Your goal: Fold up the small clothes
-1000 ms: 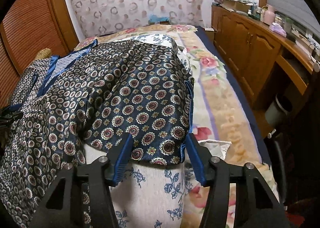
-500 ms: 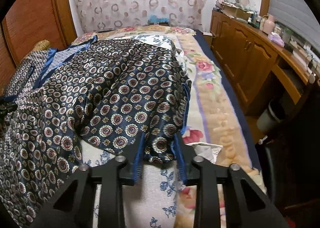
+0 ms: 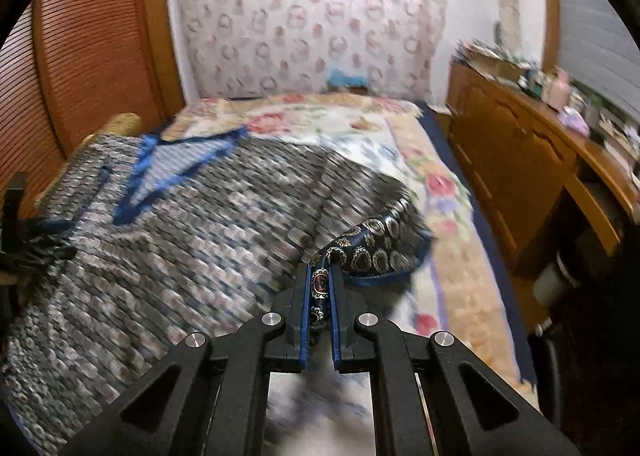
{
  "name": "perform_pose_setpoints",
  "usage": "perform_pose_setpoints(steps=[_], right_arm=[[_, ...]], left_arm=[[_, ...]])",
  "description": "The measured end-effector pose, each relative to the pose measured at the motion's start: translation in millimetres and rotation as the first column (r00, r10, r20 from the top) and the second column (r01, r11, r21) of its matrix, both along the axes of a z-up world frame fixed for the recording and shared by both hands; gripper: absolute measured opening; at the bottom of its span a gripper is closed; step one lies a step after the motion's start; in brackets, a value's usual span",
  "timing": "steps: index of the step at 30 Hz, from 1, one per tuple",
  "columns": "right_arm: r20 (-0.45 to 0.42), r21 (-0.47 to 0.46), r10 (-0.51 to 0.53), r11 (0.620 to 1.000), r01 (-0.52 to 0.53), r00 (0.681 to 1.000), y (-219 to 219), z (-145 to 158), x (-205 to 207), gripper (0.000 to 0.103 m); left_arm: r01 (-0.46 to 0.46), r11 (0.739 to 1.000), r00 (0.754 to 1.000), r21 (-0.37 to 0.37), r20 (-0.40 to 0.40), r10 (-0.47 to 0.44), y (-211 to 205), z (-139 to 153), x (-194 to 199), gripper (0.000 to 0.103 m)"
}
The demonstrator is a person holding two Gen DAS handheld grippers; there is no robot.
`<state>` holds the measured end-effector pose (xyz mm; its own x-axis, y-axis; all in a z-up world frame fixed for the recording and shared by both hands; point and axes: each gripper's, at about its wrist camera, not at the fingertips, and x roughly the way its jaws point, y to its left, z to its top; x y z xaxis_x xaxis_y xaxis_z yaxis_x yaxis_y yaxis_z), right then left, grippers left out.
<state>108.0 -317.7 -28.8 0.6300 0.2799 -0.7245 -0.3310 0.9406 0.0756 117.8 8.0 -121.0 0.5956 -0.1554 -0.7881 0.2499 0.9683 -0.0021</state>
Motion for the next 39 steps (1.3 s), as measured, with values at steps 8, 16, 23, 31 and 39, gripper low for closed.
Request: perform_pose_setpoints(steps=[8, 16, 23, 31, 39], right_arm=[[-0.021, 0.013, 0.135, 0.991, -0.134, 0.991, 57.5, -10.7, -3.2, 0.008], [-0.093, 0.013, 0.183, 0.983, -0.183, 0.979, 77.6, -34.3, 1.5, 0.01], [-0.069, 0.015, 0.151, 0.988, -0.151, 0.986, 74.8, -26.5, -2.8, 0.044], [-0.017, 0.012, 0.062, 0.998, -0.062, 0.998, 47.3, -8.7, 7.8, 0.047], [-0.161, 0.063, -0.016, 0.998, 0.027, 0.987, 31.1, -49.4, 59.6, 0.047]], left_arm=[[-0.044, 0.997, 0.988, -0.056, 0.146, 0.052, 6.4, 24.6, -19.9, 0.093], [-0.043, 0.992, 0.963, -0.118, 0.259, 0.073, 0.9, 54.5, -40.3, 0.093], [0.021, 0.994, 0.957, -0.111, 0.29, 0.012, -14.8, 68.3, -55.2, 0.093], [0.042, 0.991, 0.954, -0.125, 0.301, -0.002, -19.5, 74.0, -61.9, 0.093], [0.046, 0.991, 0.956, -0.126, 0.295, -0.007, -22.4, 72.7, -65.4, 0.093]])
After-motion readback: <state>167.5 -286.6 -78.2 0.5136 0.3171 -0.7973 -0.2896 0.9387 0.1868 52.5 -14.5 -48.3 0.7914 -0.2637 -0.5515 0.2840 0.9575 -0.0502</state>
